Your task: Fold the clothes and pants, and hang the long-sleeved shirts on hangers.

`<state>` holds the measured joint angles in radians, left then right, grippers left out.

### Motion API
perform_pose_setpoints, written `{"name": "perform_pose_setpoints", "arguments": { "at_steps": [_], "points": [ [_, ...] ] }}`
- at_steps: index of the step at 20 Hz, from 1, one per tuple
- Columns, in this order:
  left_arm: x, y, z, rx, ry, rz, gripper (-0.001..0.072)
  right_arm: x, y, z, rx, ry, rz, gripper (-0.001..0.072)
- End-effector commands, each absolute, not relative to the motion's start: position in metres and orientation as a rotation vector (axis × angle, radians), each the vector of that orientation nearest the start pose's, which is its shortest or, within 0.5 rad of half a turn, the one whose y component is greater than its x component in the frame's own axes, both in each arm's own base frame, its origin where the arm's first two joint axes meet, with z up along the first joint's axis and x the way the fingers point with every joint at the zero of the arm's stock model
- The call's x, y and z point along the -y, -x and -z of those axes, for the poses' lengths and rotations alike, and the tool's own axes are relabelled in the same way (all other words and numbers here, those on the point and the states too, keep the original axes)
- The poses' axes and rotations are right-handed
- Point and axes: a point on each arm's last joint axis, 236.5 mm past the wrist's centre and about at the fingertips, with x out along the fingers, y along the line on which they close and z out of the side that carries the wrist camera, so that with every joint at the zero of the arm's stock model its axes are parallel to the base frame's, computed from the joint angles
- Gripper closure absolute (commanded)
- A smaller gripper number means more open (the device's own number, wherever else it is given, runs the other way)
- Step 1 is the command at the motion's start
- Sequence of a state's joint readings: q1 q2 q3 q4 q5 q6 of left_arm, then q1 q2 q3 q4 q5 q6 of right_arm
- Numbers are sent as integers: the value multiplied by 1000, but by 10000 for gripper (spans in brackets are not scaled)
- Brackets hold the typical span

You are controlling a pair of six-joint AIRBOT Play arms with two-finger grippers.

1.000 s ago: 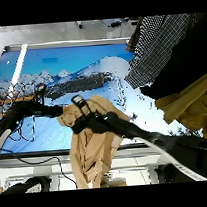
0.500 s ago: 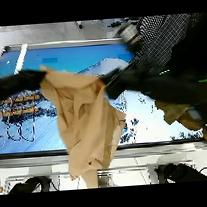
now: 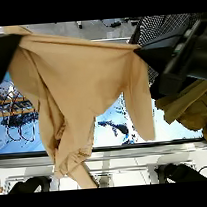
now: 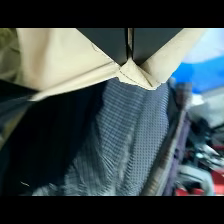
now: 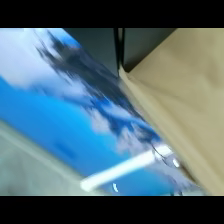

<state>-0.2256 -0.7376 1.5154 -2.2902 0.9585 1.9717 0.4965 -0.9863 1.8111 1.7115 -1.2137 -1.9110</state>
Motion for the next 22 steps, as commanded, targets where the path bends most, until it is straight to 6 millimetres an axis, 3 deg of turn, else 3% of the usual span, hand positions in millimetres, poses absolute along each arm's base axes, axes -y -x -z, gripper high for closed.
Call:
{"name": "perform_pose_setpoints", "arguments": {
  "at_steps": [1, 4, 5, 6, 7, 8, 10, 12, 16, 20, 22],
  "points": [
    [234, -267, -395, -224, 96, 921, 682, -109, -397, -358, -344, 520, -193, 682],
    [262, -313, -344, -365, 112, 933, 682, -99, -473, -318, -345, 247, -157, 677],
    [266, -333, -326, -402, 120, 913, 682, -94, -493, -294, -391, 141, -163, 519],
    [268, -352, -308, -433, 117, 887, 682, -89, -507, -270, -449, 68, -168, 269],
    [272, -369, -287, -477, 119, 868, 682, -86, -514, -243, -524, 15, -174, 136],
    [276, -383, -267, -523, 130, 857, 682, -89, -512, -224, -592, -12, -191, 137],
    [283, -406, -232, -587, 142, 836, 682, -123, -493, -210, -671, -8, -327, 136],
    [286, -429, -206, -613, 157, 802, 682, -182, -460, -211, -704, 30, -544, 137],
    [279, -474, -177, -584, 180, 706, 682, -251, -408, -193, -797, 88, -712, 137],
    [262, -498, -163, -576, 205, 642, 682, -317, -370, -130, -893, 11, -772, 137],
    [256, -501, -162, -584, 220, 629, 683, -362, -351, -102, -859, -65, -792, 137]
  ]
}}
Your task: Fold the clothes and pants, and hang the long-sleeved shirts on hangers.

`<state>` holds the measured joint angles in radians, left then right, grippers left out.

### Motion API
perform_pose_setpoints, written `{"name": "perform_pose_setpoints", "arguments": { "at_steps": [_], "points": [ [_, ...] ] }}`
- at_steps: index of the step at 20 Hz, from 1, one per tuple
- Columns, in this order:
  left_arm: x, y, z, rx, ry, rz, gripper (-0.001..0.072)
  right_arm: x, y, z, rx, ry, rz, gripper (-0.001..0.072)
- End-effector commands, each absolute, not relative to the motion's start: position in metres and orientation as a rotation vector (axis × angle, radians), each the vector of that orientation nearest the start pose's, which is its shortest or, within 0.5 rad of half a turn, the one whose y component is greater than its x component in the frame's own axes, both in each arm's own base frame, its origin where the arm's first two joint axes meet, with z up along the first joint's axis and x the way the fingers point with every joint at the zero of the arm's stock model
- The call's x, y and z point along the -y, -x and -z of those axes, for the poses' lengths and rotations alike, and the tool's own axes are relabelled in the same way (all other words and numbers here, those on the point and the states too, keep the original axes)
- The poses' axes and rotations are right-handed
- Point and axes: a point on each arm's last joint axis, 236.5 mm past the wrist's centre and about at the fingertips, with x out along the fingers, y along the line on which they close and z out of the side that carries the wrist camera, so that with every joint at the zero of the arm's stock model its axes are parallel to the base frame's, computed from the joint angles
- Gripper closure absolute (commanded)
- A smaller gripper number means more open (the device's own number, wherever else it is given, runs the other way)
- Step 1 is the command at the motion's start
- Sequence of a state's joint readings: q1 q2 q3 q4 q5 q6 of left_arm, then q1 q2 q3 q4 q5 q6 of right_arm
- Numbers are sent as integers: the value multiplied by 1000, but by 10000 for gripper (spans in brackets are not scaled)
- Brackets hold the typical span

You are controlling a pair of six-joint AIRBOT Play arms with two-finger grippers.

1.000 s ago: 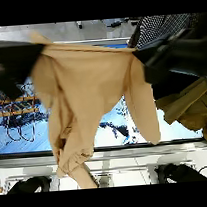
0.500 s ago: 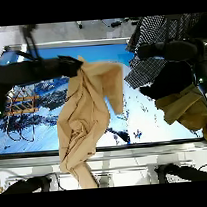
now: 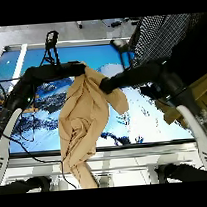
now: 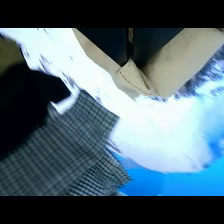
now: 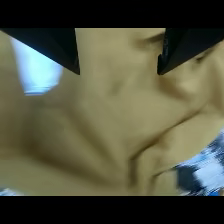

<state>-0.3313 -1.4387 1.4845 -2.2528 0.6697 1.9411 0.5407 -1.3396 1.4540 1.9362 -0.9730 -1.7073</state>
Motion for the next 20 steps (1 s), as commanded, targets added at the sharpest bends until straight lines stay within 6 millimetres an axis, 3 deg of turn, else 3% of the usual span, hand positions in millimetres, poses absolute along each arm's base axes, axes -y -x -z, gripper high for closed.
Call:
{"name": "perform_pose_setpoints", "arguments": {
  "at_steps": [1, 4, 6, 8, 10, 13, 16, 18, 20],
  "points": [
    [256, -500, -161, -588, 220, 630, 682, -385, -340, -93, -824, -106, -804, 137],
    [261, -492, -155, -630, 227, 649, 682, -448, -305, -73, -739, -254, -844, 142],
    [267, -483, -153, -668, 246, 667, 682, -474, -286, -42, -791, -286, -851, 147],
    [274, -470, -152, -705, 245, 701, 682, -483, -277, -3, -879, -293, -819, 146],
    [282, -459, -159, -712, 254, 733, 682, -483, -279, 21, -932, -324, -772, 145],
    [293, -444, -183, -678, 277, 775, 682, -484, -283, 24, -922, -330, -767, 146],
    [292, -435, -208, -627, 268, 790, 682, -473, -290, 31, -932, -283, -752, 146],
    [290, -433, -218, -601, 271, 789, 682, -473, -305, 19, -877, -321, -746, 145],
    [295, -429, -223, -598, 290, 804, 682, -485, -309, -2, -817, -349, -774, 147]
  ]
}}
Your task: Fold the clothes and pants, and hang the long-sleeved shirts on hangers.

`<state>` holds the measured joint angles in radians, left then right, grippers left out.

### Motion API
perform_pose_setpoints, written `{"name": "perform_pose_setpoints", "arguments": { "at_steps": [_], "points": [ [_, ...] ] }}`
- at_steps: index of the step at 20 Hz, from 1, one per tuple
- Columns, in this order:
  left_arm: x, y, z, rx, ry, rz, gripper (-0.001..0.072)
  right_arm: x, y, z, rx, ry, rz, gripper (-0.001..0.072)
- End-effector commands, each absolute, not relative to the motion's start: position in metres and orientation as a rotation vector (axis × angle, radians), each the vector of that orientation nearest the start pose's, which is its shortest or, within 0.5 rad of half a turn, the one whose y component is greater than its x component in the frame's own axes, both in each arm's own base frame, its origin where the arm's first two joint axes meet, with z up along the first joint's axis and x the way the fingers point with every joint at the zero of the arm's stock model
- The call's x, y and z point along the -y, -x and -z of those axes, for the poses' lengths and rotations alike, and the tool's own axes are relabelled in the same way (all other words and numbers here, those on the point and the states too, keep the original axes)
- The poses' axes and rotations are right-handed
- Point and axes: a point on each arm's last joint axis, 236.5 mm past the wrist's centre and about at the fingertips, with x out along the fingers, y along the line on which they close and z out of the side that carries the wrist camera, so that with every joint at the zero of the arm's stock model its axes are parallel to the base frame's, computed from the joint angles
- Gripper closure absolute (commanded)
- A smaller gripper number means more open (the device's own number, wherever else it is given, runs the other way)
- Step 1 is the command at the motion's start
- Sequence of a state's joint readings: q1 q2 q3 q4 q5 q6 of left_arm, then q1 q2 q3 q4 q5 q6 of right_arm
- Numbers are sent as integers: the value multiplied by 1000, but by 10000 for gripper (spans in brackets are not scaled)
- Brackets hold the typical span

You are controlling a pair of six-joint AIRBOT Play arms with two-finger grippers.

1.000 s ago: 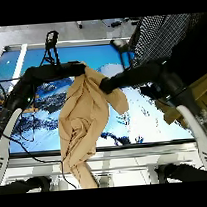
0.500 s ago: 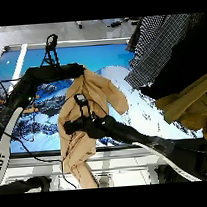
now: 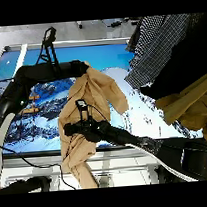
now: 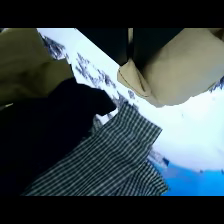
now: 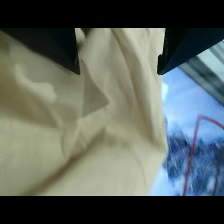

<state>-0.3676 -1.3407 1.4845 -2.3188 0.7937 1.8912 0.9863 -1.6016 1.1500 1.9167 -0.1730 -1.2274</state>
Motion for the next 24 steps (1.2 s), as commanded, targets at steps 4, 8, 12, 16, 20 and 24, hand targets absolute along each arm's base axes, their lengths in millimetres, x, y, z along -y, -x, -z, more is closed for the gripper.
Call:
{"name": "perform_pose_setpoints", "arguments": {
  "at_steps": [4, 8, 12, 16, 20, 24],
  "points": [
    [323, -409, -228, -612, 322, 877, 682, -511, -299, -4, -821, -353, -813, 146],
    [352, -384, -229, -634, 317, 940, 682, -512, -303, 16, -894, -461, -741, 149],
    [362, -378, -233, -619, 321, 956, 682, -507, -319, 9, -879, -553, -699, 643],
    [345, -395, -231, -588, 278, 900, 682, -487, -306, 17, -1016, -497, -650, 683],
    [266, -451, -250, -480, 305, 706, 682, -449, -255, -54, -937, -10, -939, 685],
    [170, -481, -276, -395, 348, 525, 682, -373, -237, -175, -711, 145, -1038, 686]
  ]
}}
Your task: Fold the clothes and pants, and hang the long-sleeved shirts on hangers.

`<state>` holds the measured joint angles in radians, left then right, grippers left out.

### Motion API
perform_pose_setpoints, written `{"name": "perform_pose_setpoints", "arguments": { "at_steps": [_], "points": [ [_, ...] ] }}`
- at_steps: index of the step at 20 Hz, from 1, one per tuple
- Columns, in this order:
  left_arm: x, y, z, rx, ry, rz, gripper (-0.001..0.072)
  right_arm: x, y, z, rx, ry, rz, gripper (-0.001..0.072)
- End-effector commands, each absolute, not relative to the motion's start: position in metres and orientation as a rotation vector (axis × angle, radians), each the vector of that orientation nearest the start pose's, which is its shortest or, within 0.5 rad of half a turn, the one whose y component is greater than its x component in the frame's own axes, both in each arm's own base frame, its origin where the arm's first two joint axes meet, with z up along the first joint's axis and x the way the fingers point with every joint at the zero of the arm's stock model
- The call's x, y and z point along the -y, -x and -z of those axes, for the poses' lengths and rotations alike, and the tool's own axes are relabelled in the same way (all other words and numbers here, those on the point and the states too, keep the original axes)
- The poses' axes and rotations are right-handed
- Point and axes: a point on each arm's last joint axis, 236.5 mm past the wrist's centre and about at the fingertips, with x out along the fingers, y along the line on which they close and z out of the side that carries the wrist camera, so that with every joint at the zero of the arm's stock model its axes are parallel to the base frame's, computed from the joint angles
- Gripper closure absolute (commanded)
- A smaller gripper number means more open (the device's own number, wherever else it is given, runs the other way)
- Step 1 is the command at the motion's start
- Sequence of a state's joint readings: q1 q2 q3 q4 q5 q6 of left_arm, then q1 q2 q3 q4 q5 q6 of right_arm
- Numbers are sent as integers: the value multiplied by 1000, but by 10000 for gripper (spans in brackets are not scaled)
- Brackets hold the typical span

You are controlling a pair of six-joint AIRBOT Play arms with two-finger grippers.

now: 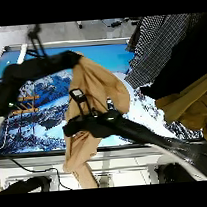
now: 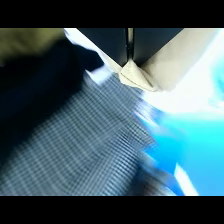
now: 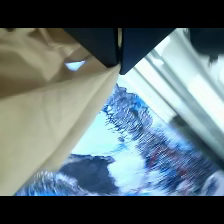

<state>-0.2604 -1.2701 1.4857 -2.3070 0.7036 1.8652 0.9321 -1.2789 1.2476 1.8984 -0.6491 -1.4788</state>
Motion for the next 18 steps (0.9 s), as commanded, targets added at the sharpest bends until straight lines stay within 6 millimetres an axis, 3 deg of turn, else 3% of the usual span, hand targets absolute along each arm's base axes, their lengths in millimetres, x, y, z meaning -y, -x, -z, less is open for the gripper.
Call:
{"name": "perform_pose_setpoints", "arguments": {
  "at_steps": [1, 3, 6, 9, 11, 13, 15, 18],
  "points": [
    [153, -481, -287, -369, 364, 498, 682, -340, -246, -207, -634, 147, -987, 687],
    [129, -473, -312, -311, 370, 463, 682, -278, -265, -260, -498, 106, -862, 687],
    [121, -445, -353, -221, 353, 465, 682, -198, -275, -346, -266, 70, -689, 688],
    [122, -403, -399, -118, 323, 490, 682, -162, -258, -423, -80, 117, -620, 688],
    [124, -369, -425, -61, 301, 513, 681, -158, -245, -450, -24, 137, -623, 688],
    [130, -333, -440, -40, 271, 552, 681, -158, -238, -449, -45, 136, -634, 687],
    [139, -301, -444, -49, 238, 599, 682, -160, -238, -431, -122, 136, -646, 686],
    [155, -280, -420, -170, 215, 663, 682, -160, -259, -392, -284, 150, -620, 686]
  ]
}}
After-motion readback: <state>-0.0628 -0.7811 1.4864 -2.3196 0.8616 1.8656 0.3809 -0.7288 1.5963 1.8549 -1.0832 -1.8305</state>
